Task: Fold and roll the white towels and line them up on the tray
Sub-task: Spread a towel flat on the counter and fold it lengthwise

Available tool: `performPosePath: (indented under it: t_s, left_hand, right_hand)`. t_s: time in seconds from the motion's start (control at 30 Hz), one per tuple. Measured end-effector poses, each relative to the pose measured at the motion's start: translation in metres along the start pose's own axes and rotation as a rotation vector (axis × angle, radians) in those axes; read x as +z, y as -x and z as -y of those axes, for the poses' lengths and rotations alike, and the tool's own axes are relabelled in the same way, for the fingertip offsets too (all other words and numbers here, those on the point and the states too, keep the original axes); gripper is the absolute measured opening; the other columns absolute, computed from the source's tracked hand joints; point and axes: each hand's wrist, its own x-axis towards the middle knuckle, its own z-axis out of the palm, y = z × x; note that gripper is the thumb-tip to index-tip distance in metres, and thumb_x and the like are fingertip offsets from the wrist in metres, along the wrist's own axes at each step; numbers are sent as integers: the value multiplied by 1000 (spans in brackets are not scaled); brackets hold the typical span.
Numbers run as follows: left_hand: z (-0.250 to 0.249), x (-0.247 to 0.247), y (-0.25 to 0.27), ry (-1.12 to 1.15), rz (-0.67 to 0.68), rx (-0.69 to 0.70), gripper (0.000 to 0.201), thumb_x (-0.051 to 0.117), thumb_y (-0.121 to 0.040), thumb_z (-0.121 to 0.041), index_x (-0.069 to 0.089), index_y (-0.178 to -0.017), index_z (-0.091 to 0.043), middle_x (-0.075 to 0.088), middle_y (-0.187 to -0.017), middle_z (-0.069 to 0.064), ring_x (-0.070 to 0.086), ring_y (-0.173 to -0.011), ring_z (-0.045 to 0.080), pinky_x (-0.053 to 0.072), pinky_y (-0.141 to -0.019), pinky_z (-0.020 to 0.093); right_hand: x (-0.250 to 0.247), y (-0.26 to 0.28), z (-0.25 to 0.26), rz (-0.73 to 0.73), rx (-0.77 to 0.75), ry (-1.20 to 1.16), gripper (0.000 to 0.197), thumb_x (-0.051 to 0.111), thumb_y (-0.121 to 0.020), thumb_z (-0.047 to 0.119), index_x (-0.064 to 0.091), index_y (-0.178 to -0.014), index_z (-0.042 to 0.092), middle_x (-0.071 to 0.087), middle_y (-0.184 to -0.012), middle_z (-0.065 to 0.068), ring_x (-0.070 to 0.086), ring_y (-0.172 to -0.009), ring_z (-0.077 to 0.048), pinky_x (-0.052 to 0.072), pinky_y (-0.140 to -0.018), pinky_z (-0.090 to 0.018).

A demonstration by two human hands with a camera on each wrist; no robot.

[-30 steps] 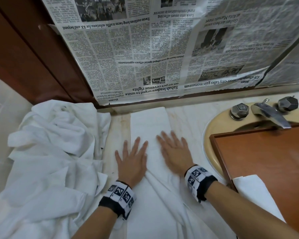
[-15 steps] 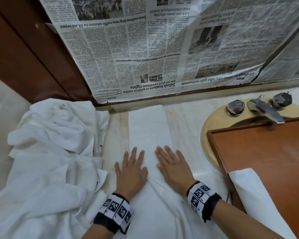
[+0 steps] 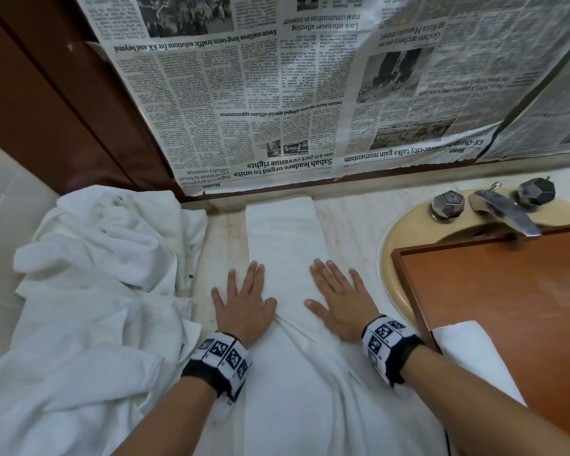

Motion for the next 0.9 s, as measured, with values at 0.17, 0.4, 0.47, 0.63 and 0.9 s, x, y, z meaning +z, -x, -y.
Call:
performPosePath:
  t_s: [0.17, 0.4, 0.47, 0.63, 0.9]
  left_hand:
    - [-11, -4, -19, 42, -6, -29, 73, 27, -98, -48, -13, -157, -35, -20, -163, -20, -19, -152, 25, -7, -119, 62]
    - [-13, 1, -11, 114, -96, -7, 66, 32, -102, -40, 3, -160, -30, -6, -167, -14, -7, -154, 23, 1, -120, 60]
    - [-9, 5, -2, 154, -181, 38, 58, 38, -102, -39, 23, -157, -32, 12, -166, -8, 9, -153, 23, 12, -119, 56]
    - [5, 12, 6, 321, -320, 176, 29, 56, -97, -27, 66, -124, -32, 50, -143, -7, 49, -127, 20, 42, -102, 44]
    - [23, 3, 9, 313, -239, 258, 16, 64, -90, -18, 76, -98, -25, 60, -125, -6, 55, -115, 17, 44, -97, 33]
  right_hand:
    - [-14, -22, -18, -6, 26, -39, 81, 11, -95, 72, -20, -155, 29, -30, -159, 16, -25, -148, -9, -13, -121, -45]
    - [-23, -13, -13, -28, 40, -178, 76, 29, -102, 58, -9, -159, 24, -18, -164, 12, -14, -152, -13, -8, -123, -44]
    - [-25, 1, -3, -90, 64, -287, 70, 37, -103, 48, 7, -159, 19, -1, -167, 6, 2, -153, -17, 6, -123, -43]
    - [-18, 61, 19, -148, 150, -402, 34, 51, -99, 36, 55, -126, 18, 47, -127, 2, 49, -116, -19, 45, -91, -33]
    - [-10, 115, 43, 19, 261, -541, 23, 61, -91, 35, 48, -80, 20, 55, -77, 5, 48, -66, -14, 40, -61, -28]
